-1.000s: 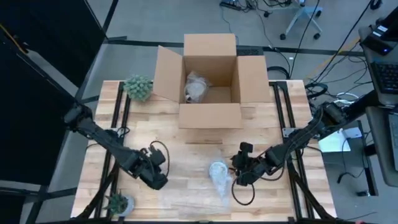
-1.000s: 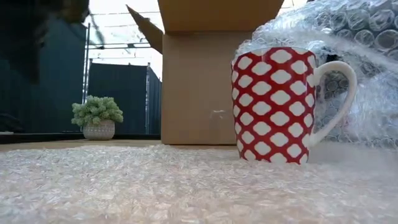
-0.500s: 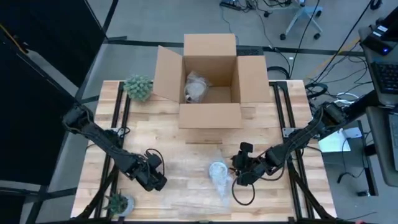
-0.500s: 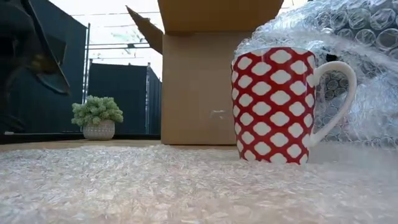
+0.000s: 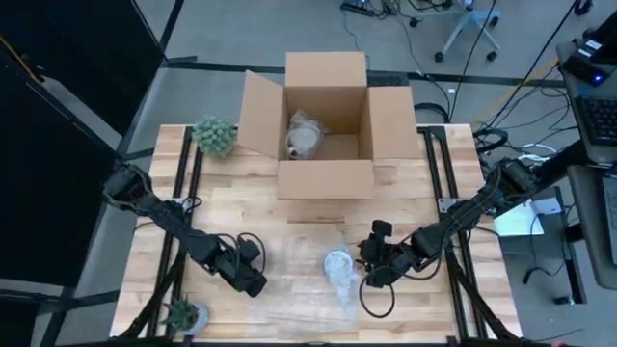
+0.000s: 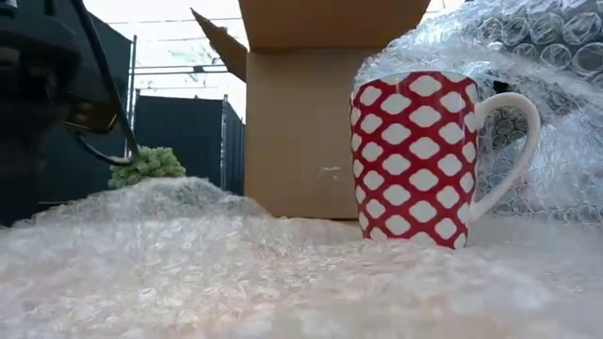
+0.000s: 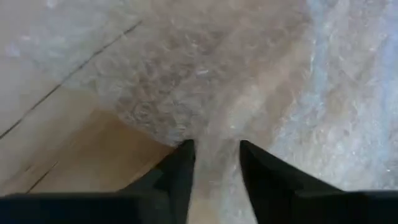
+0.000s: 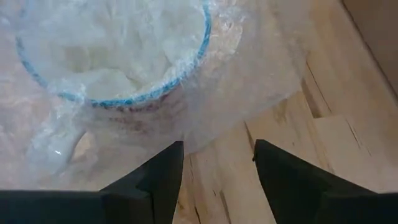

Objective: Wrap mug
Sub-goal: Wrap the red mug with the bubble wrap

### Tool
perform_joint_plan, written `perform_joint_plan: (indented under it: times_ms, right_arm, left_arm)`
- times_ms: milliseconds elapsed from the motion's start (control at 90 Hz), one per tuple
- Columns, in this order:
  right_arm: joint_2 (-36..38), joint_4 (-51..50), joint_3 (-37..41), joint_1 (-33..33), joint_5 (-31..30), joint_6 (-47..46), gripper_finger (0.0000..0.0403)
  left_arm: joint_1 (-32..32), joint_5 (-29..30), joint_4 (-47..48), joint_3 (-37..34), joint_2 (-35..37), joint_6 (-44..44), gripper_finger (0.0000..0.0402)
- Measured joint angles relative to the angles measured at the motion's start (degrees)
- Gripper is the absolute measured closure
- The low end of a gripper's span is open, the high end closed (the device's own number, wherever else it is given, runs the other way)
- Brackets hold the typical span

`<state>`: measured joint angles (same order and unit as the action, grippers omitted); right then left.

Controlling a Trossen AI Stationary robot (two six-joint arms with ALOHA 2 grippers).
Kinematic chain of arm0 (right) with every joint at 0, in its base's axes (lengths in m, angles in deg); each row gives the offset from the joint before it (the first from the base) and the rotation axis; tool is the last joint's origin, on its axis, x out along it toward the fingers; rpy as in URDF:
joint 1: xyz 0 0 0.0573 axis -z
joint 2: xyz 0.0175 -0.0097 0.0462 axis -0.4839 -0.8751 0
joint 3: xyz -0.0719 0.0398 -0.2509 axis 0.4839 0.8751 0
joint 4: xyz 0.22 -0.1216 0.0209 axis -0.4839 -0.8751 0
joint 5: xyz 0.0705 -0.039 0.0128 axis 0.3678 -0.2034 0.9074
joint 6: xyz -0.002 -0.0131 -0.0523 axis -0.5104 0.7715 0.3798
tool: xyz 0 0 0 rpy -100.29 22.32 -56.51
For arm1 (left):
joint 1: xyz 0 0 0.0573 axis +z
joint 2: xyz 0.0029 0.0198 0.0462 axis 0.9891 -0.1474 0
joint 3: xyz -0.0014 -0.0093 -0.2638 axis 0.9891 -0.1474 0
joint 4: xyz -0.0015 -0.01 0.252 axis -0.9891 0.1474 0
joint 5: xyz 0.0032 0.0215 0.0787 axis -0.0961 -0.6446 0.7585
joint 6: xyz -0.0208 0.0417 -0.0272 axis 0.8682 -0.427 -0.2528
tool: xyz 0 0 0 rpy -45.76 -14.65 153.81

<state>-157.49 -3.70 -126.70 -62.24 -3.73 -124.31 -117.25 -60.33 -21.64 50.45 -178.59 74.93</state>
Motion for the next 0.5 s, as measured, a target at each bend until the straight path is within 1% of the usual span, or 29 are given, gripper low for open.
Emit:
perform_joint_plan:
  times_ms: [78,133,289,400,500]
  right_arm:
    - [-0.02,-0.02,0.00,-0.02,-0.67,0.10,0.0218]
    - [-0.02,-0.02,0.00,-0.02,-0.90,0.10,0.0218]
    - [-0.02,0.00,0.00,-0.02,-1.01,0.07,0.0218]
    - [-0.02,0.36,0.00,-0.02,-1.01,0.10,0.0218]
    - [-0.02,0.73,0.00,0.00,-1.01,0.12,0.0218]
  left_arm:
    - [0.11,-0.07,0.83,1.44,0.17,-2.60,0.0370]
    - [0.12,0.78,1.05,3.00,0.36,-4.42,0.0391]
    - [0.12,5.56,2.12,8.69,1.95,-10.78,0.0399]
    - [0.77,10.46,2.42,13.65,2.98,-18.25,0.0400]
    - [2.59,13.87,2.18,18.01,3.21,-25.97,0.0401]
